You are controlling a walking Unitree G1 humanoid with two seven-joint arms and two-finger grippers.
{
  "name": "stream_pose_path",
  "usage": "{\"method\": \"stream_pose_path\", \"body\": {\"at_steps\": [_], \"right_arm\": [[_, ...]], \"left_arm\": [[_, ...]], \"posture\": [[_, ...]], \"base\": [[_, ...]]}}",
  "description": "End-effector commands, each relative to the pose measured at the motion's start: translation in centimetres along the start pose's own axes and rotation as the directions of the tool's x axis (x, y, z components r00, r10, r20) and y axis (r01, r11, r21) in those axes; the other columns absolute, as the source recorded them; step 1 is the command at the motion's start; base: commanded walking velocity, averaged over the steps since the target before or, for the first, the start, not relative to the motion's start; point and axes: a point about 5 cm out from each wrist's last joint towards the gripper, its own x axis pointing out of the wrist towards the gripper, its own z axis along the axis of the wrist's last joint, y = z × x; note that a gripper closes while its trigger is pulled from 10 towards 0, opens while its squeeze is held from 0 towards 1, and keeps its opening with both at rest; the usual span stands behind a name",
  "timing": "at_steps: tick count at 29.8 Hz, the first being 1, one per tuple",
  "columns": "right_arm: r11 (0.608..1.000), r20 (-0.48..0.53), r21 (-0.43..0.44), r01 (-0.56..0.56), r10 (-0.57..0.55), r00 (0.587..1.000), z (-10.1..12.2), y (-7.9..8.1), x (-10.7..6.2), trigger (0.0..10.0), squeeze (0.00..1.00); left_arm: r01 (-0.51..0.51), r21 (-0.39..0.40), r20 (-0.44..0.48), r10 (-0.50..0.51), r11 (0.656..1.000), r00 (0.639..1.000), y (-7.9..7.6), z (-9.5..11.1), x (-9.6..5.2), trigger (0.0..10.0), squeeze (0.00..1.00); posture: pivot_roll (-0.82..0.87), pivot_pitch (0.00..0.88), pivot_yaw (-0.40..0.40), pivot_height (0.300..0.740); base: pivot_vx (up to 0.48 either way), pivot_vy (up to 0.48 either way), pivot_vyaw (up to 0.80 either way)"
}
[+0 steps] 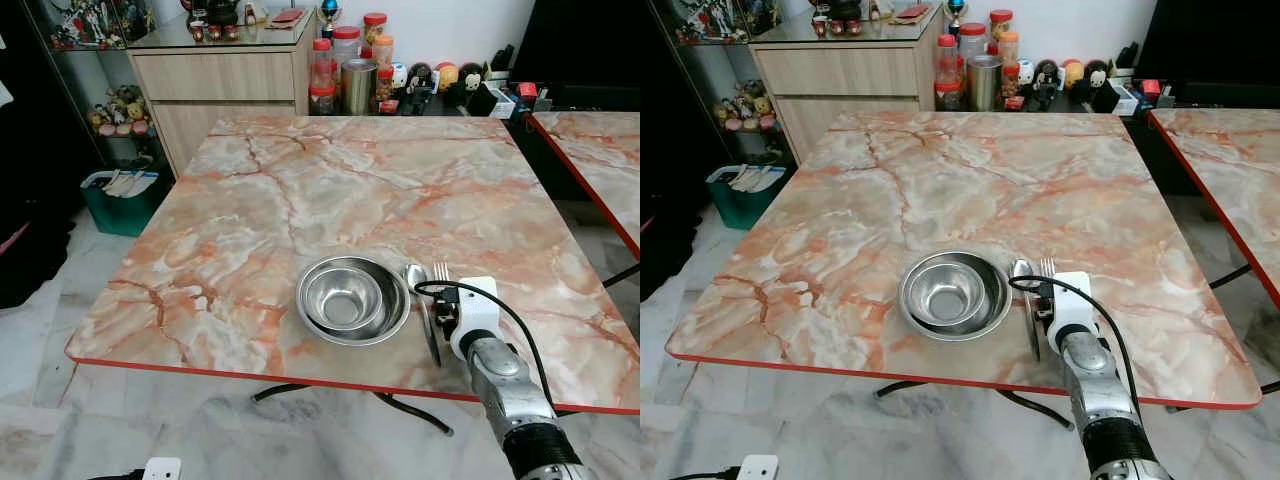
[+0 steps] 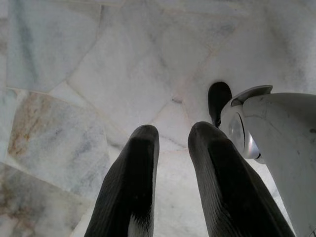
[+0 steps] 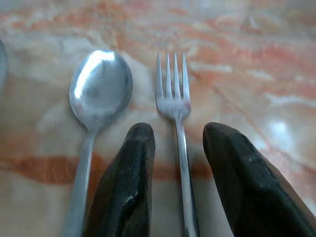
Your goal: Setting the table
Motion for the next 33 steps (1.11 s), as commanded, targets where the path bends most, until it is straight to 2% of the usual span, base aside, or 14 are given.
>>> {"method": "stream_pose_path", "body": {"at_steps": [1,6,9,12,18,22,25,27,33], "right_arm": [[1.000,0.067,0.024,0.007,-0.009,0.998,1.3,0.0,0.0,10.0,0.00],[0.999,0.119,0.051,0.003,-0.009,0.993,1.9,0.0,0.0,10.0,0.00],[0.996,0.227,0.093,0.000,-0.021,0.974,3.3,0.2,-0.3,10.0,0.00],[0.994,0.280,0.112,-0.019,-0.013,0.960,4.0,0.5,-0.3,10.0,0.00],[0.993,0.321,0.109,-0.042,0.005,0.947,4.9,1.8,0.1,10.0,0.00],[0.995,0.359,0.091,-0.036,0.001,0.933,5.3,2.0,-0.1,10.0,0.00],[0.996,0.385,0.079,-0.039,0.005,0.923,5.3,2.0,-0.5,10.0,0.00],[0.997,0.402,0.062,-0.041,0.013,0.915,4.7,1.7,-1.1,10.0,0.00],[0.999,0.395,0.037,-0.034,0.017,0.919,3.6,1.2,-1.9,10.0,0.00]], "left_arm": [[-0.009,0.006,-0.013,0.009,1.000,1.000,0.2,-0.6,-0.1,10.0,0.00],[-0.011,0.004,-0.014,0.012,1.000,1.000,0.4,-0.5,-0.1,10.0,0.00],[-0.006,-0.005,-0.005,0.006,1.000,1.000,0.2,-0.5,-0.1,10.0,0.00],[-0.004,-0.004,-0.005,0.004,1.000,1.000,0.1,-0.6,-0.1,10.0,0.00],[-0.007,0.044,-0.002,0.007,0.999,1.000,-0.1,-0.4,-0.1,10.0,0.00],[-0.004,0.057,0.010,0.003,0.998,1.000,-0.6,0.0,0.0,10.0,0.00],[-0.009,0.050,0.010,0.009,0.999,1.000,-0.5,0.1,0.0,10.0,0.00],[0.001,0.062,0.018,-0.002,0.998,1.000,-1.7,0.6,0.2,10.0,0.00],[0.011,0.069,0.024,-0.012,0.998,1.000,-2.6,0.9,0.3,10.0,0.00]], "posture": [[0.07,0.000,0.037,0.740],[0.07,0.000,0.037,0.740],[0.07,0.000,0.038,0.740],[0.06,0.000,0.040,0.740],[0.07,0.000,0.031,0.740],[0.07,0.000,0.029,0.740],[0.06,0.000,0.028,0.740],[0.05,0.000,0.030,0.740],[0.04,0.000,0.027,0.740]], "base": [[0.000,0.000,0.00],[0.000,0.000,0.00],[0.000,0.000,0.00],[0.000,0.000,0.00],[0.000,0.000,0.00],[0.000,-0.388,0.00],[0.000,-0.480,0.00],[0.000,-0.431,0.00],[0.000,-0.420,0.00]]}}
